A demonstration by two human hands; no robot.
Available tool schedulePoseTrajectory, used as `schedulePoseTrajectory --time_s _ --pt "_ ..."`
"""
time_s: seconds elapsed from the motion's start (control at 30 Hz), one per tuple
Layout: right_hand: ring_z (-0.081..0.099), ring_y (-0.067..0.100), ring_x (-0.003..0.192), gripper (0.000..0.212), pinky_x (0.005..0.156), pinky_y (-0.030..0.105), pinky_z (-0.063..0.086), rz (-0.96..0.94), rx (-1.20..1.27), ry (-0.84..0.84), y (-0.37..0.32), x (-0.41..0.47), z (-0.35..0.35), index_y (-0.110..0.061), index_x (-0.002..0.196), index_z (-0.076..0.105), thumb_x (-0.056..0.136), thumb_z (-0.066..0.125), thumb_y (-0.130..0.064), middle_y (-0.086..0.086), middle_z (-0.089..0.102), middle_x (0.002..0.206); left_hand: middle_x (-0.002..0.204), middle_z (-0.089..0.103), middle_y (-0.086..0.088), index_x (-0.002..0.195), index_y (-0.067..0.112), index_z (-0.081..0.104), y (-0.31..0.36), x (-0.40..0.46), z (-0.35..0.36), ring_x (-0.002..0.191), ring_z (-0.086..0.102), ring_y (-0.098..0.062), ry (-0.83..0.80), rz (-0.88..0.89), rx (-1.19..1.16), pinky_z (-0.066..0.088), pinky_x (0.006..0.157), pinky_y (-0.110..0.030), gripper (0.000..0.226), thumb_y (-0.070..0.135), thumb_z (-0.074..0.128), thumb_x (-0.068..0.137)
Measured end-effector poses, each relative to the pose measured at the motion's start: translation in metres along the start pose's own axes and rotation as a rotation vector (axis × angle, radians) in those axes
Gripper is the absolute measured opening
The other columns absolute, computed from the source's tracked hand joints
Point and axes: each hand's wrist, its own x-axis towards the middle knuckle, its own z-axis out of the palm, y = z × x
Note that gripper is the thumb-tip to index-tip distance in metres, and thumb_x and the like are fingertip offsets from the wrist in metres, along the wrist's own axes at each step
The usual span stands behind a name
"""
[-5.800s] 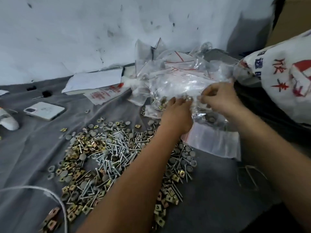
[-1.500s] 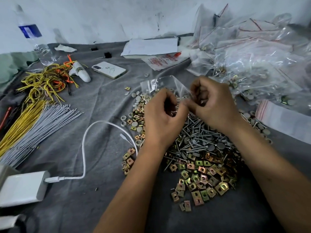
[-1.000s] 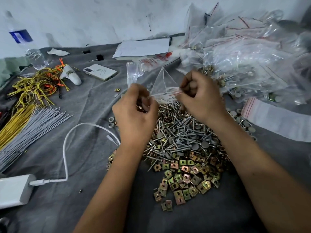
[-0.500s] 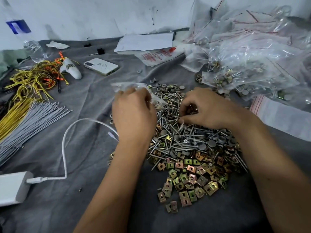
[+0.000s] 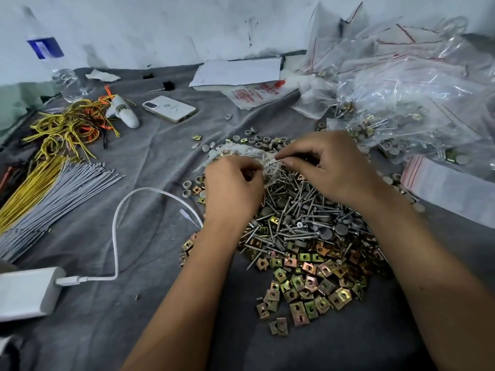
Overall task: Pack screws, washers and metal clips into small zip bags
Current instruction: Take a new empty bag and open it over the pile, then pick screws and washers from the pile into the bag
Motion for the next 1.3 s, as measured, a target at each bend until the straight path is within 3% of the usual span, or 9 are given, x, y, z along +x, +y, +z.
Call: schedulePoseTrajectory --time_s 0.2,0.33,0.47,0.57,0.67,0.77,0.87,1.07,1.3 --pt "0.068 -0.007 0.074 0.014 0.074 0.019 0.059 0.030 -0.039 0.007 -0.003 -0.001 0.006 -0.021 0.096 0.078 0.084 0.083 -0.014 -0.016 0.072 0.081 0.067 0.069 0.014 0.078 0.021 0.078 -0.001 0.000 0.005 0.065 0.066 -0.001 0.084 0.034 -0.082 0.054 0.062 -0.020 0.010 0.013 0.078 0.084" --pt "0.060 -0.015 0.073 0.015 0.074 0.009 0.051 -0.057 -0.080 0.125 -0.005 0.001 0.008 -0.020 0.094 0.081 0.080 0.085 -0.020 -0.011 0.075 0.086 0.062 0.066 0.018 0.076 0.022 0.076 0.000 0.000 0.006 0.060 0.063 0.002 0.131 0.016 -0.169 0.045 0.056 -0.010 0.013 0.013 0.079 0.084" --pt "0.068 0.007 0.083 0.020 0.078 0.028 0.055 -0.080 -0.094 0.128 -0.008 0.001 0.013 -0.017 0.105 0.081 0.087 0.081 -0.025 -0.002 0.077 0.098 0.054 0.059 0.020 0.072 0.023 0.074 -0.001 0.001 0.006 0.048 0.052 0.002 0.174 -0.076 -0.263 0.038 0.048 -0.013 0.016 0.012 0.077 0.083" --pt "0.062 0.000 0.077 0.021 0.074 0.022 0.053 -0.032 -0.070 0.189 -0.004 0.000 0.007 -0.016 0.102 0.077 0.090 0.074 -0.033 -0.006 0.073 0.095 0.054 0.059 0.015 0.068 0.024 0.072 -0.003 0.002 0.005 0.051 0.051 0.000 0.193 -0.122 -0.273 0.044 0.051 -0.021 0.021 0.009 0.076 0.083" --pt "0.057 0.010 0.088 0.026 0.081 0.031 0.047 0.063 -0.257 -0.054 0.004 -0.001 0.005 -0.027 0.095 0.074 0.084 0.073 -0.051 -0.010 0.065 0.096 0.059 0.064 0.006 0.069 0.022 0.072 -0.004 0.002 0.004 0.055 0.057 -0.006 0.198 -0.143 -0.276 0.051 0.056 -0.028 0.020 0.008 0.075 0.084" --pt "0.051 0.014 0.104 0.024 0.084 0.033 0.043 0.128 -0.313 -0.234 0.005 -0.001 0.007 -0.030 0.094 0.069 0.082 0.078 -0.050 -0.007 0.058 0.103 0.063 0.067 0.002 0.069 0.024 0.072 -0.005 0.002 0.005 0.054 0.057 -0.004 0.199 -0.137 -0.273 0.051 0.053 -0.026 0.022 0.009 0.076 0.084" --pt "0.050 0.013 0.105 0.018 0.085 0.031 0.039 0.117 -0.323 -0.244 0.002 0.000 0.009 -0.032 0.086 0.062 0.086 0.076 -0.044 -0.009 0.055 0.100 0.065 0.068 0.006 0.070 0.024 0.073 -0.005 0.001 0.006 0.052 0.054 0.000 0.193 -0.130 -0.270 0.048 0.052 -0.023 0.021 0.008 0.076 0.084" --pt "0.050 0.012 0.099 0.032 0.082 0.033 0.044 0.180 -0.384 -0.259 0.007 -0.001 0.009 -0.029 0.098 0.068 0.084 0.072 -0.057 -0.009 0.052 0.100 0.059 0.064 0.007 0.072 0.020 0.075 -0.005 0.000 0.008 0.052 0.054 0.001 0.168 -0.129 -0.244 0.046 0.052 -0.018 0.015 0.010 0.077 0.084" --pt "0.057 0.009 0.084 0.007 0.075 0.027 0.042 0.069 -0.235 -0.153 0.004 0.000 0.007 -0.027 0.089 0.071 0.088 0.078 -0.030 -0.011 0.059 0.088 0.061 0.067 0.008 0.072 0.023 0.074 -0.004 0.000 0.009 0.054 0.058 0.001 0.165 -0.115 -0.211 0.048 0.053 -0.016 0.018 0.010 0.077 0.084"
